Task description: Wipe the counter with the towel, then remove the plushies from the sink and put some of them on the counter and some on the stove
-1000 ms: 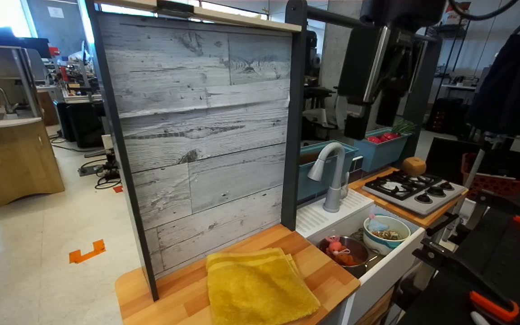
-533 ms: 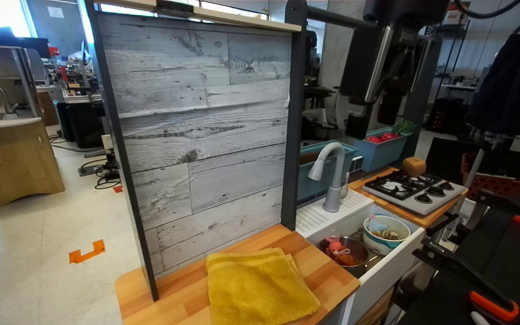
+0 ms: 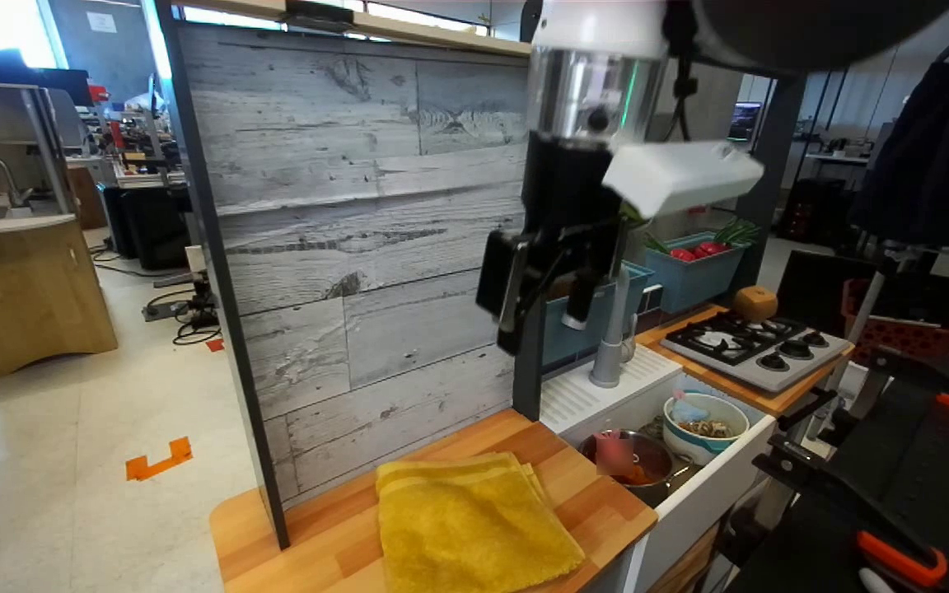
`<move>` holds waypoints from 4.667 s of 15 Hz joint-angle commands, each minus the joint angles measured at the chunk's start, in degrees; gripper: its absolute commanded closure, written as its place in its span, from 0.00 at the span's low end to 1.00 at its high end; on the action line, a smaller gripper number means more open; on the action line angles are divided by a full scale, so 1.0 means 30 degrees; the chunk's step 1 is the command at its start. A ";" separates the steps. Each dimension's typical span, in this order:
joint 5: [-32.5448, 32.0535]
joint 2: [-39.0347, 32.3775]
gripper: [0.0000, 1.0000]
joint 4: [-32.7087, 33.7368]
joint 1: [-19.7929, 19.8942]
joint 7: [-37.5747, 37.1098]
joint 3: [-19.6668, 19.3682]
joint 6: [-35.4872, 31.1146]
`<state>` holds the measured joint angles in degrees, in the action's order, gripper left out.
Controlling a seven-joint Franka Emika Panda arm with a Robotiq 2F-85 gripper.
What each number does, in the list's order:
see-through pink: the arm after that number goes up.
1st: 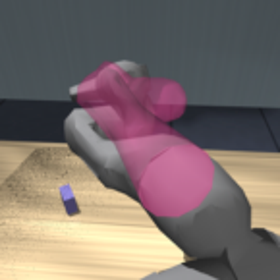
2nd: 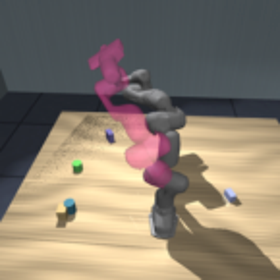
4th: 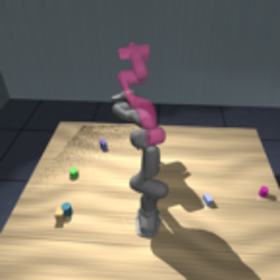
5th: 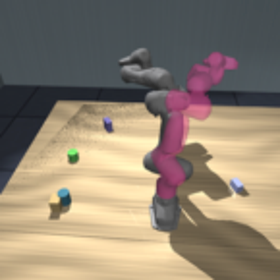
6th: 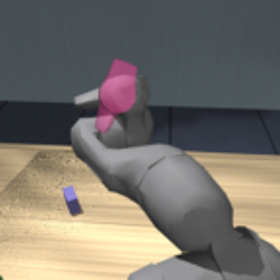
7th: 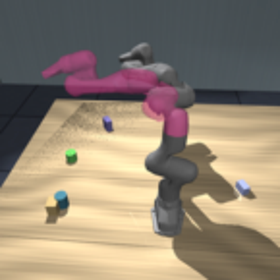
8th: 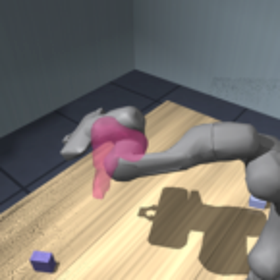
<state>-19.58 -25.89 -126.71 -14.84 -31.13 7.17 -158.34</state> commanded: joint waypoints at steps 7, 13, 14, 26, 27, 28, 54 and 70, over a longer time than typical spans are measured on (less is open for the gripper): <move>0.4545 -0.6231 0.00 0.2528 -0.3998 0.0811 -0.2524 -0.3414; 0.4808 -0.7174 0.00 0.3439 -0.4502 0.0449 -0.3061 -0.5089; 0.5026 -0.7835 0.00 0.4187 -0.4398 0.0851 -0.3000 -0.5915; 0.7161 -1.4310 0.00 1.2385 -0.4499 0.0634 -0.3333 -0.0327; 0.7127 -1.4368 0.00 1.2687 -0.4540 0.0567 -0.3364 -0.0053; 0.7082 -1.4382 0.00 1.2531 -0.4731 0.0274 -0.3710 -0.0361; 0.6352 -1.5379 0.00 1.3059 -0.6713 -0.0552 -0.3971 -0.1375; 0.5598 -1.4071 0.00 0.8969 -0.9672 -0.3496 -0.9007 -0.0463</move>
<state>-0.65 -67.54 -97.91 -43.31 -41.65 -20.93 -156.58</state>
